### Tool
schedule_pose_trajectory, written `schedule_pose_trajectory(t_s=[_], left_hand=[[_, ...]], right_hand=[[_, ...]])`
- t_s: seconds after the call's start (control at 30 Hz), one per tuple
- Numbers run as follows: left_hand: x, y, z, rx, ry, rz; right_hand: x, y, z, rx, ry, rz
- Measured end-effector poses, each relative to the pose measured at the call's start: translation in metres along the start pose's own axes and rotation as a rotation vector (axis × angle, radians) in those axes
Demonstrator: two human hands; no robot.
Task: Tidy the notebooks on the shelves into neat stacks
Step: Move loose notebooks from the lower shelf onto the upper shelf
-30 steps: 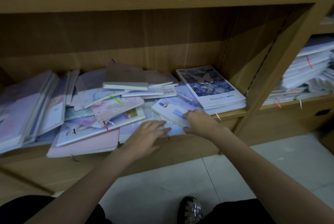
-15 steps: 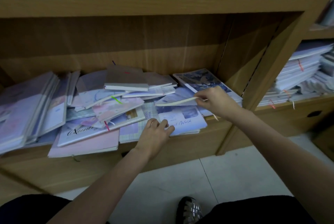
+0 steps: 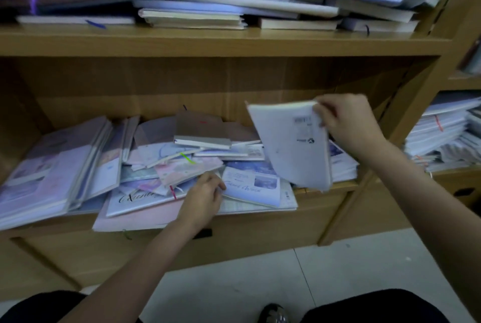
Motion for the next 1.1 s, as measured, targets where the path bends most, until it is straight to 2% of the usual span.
schedule_pose_trajectory(t_s=[0.07,0.17,0.27,0.33,0.4,0.5,0.57,0.7,0.77,0.83,0.9,1.0,1.03,1.1], left_hand=[[-0.005,0.005,0.002,0.009,0.079,-0.015],[-0.013,-0.006,-0.004,-0.106,0.086,0.119],[-0.017,-0.021,-0.002,-0.269,0.066,0.231],[-0.018,-0.025,0.006,-0.284,0.128,0.234],[-0.02,-0.019,0.012,-0.268,0.181,0.198],[-0.023,-0.017,0.015,-0.295,0.193,0.217],[-0.026,-0.023,0.017,-0.308,0.184,0.271],[-0.036,-0.042,0.016,-0.389,0.215,0.351],[-0.04,-0.051,0.019,-0.44,0.261,0.381],[-0.041,-0.057,0.024,-0.482,0.33,0.409],[-0.042,-0.06,0.024,-0.506,0.386,0.41],[-0.044,-0.056,0.011,-0.505,0.405,0.391],[-0.044,-0.052,0.007,-0.427,0.422,0.376],[-0.042,-0.048,0.001,-0.127,0.486,0.34]], right_hand=[[-0.01,0.022,-0.014,-0.141,-0.146,-0.055],[-0.009,0.019,-0.021,-0.193,-0.235,-0.065],[-0.003,0.036,-0.007,-0.186,-0.076,-0.271],[0.009,0.031,0.007,-0.231,0.087,-0.285],[0.036,-0.006,0.004,-0.229,0.184,-0.143],[0.093,-0.087,-0.031,-0.157,0.175,0.225],[0.12,-0.126,-0.067,-0.189,0.015,0.403],[0.141,-0.161,-0.118,-0.292,-0.383,0.563],[0.149,-0.17,-0.131,-0.522,-0.674,0.51],[0.16,-0.178,-0.143,-0.74,-0.975,0.365],[0.16,-0.182,-0.148,-0.765,-1.076,0.263],[0.154,-0.185,-0.136,-0.949,-1.147,0.236],[0.152,-0.186,-0.131,-1.027,-1.168,0.256],[0.15,-0.179,-0.126,-1.15,-1.202,0.278]])
Point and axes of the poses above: each hand's wrist, its own x-axis away from the middle knuckle, its own y-axis out of the back of the hand, z = x × y, the point moved 10 cm from there along -x, towards the middle knuckle, and after that the axes turned 1 degree about -z, right-handed, at the moved point
